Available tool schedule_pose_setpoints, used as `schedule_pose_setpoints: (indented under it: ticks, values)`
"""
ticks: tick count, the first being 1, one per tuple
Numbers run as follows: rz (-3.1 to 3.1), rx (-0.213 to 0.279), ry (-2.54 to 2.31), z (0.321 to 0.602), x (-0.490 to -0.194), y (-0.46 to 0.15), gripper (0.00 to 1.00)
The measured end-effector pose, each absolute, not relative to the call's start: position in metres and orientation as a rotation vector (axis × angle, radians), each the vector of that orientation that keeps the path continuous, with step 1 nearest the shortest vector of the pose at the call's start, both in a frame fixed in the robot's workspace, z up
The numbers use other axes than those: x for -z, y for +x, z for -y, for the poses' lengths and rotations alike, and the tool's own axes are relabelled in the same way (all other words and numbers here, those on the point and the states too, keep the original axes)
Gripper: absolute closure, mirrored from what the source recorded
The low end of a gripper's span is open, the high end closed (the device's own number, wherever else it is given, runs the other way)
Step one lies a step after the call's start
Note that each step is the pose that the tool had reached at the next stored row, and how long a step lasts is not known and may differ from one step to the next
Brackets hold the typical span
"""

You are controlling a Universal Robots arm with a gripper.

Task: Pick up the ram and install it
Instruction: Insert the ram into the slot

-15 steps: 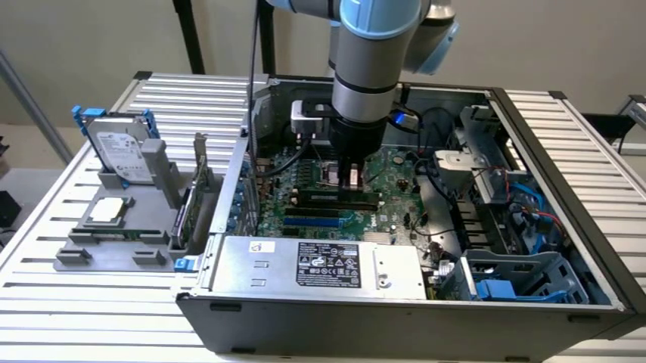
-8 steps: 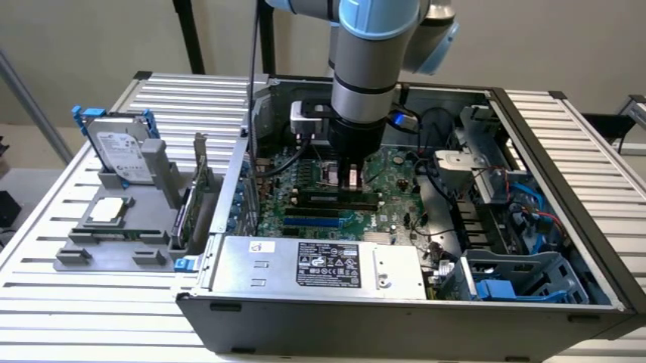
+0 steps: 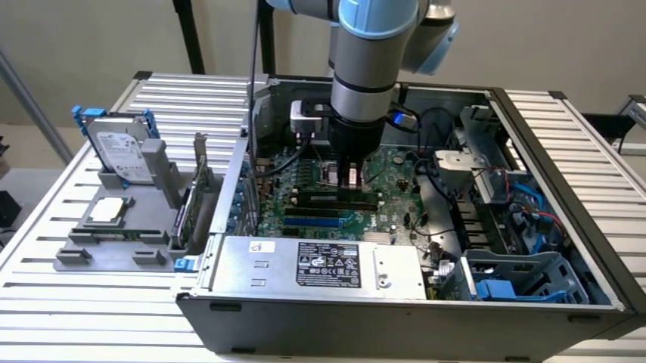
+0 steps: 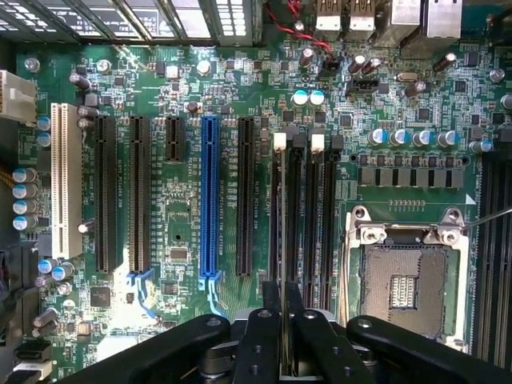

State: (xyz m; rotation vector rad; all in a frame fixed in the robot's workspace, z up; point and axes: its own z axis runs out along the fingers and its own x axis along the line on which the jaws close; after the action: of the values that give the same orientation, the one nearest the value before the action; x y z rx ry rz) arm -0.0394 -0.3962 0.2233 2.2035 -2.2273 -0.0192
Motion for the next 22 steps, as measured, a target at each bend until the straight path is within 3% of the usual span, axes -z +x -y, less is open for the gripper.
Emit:
schedule_pose_setpoints:
  ticks: [7, 9, 11, 12, 19, 22]
  values:
    - [2.224, 0.012, 2.2, 0.396, -0.222, -0.04, 0.87]
    - [2.224, 0.012, 2.2, 0.396, -0.222, -0.04, 0.79]
    - [2.224, 0.012, 2.2, 0.396, -0.223, -0.04, 0.79]
    - [2.224, 0.012, 2.2, 0.396, -0.226, -0.04, 0.72]
    - [2.226, 0.016, 2.202, 0.396, -0.249, -0.041, 0.72]
    - [2.227, 0.019, 2.204, 0.396, -0.25, -0.042, 0.81]
